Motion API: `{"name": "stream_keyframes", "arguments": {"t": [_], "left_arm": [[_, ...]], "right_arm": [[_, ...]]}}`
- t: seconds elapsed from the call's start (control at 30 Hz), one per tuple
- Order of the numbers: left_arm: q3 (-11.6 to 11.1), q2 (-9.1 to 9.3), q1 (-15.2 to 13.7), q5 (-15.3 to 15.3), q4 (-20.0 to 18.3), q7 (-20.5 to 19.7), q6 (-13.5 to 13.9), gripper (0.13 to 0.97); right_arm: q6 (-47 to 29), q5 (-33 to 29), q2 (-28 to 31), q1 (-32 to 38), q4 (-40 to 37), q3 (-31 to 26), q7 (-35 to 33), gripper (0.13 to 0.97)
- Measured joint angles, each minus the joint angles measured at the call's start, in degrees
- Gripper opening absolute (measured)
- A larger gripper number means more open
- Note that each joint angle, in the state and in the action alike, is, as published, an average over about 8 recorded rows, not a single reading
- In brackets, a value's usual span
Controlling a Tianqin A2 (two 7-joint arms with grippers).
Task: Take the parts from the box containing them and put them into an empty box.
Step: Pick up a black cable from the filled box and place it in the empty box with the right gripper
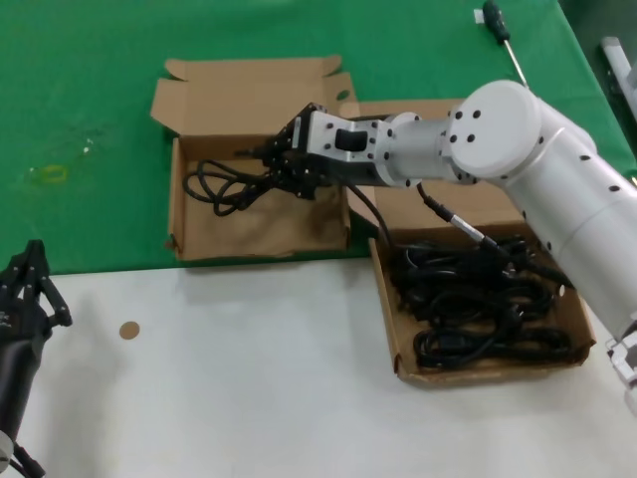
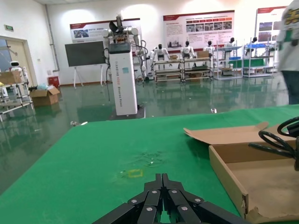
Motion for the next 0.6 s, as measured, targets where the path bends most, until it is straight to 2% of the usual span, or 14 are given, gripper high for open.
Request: {"name": "stream_keyframes", "arguments": {"t": [0.23,0.6], "left_arm": [[0.0,0.0,0.0,0.0,0.0,0.0,0.0,0.152],[0.0,0.0,0.0,0.0,0.0,0.0,0.0,0.152]], "right_arm": [[0.85,0.55,-0.79,0.75,-2.38,0.16,-1.47,0.155],[1.44,1.42,-1.51,1.45,-4.98,0.26,-3.62,0.211]]}}
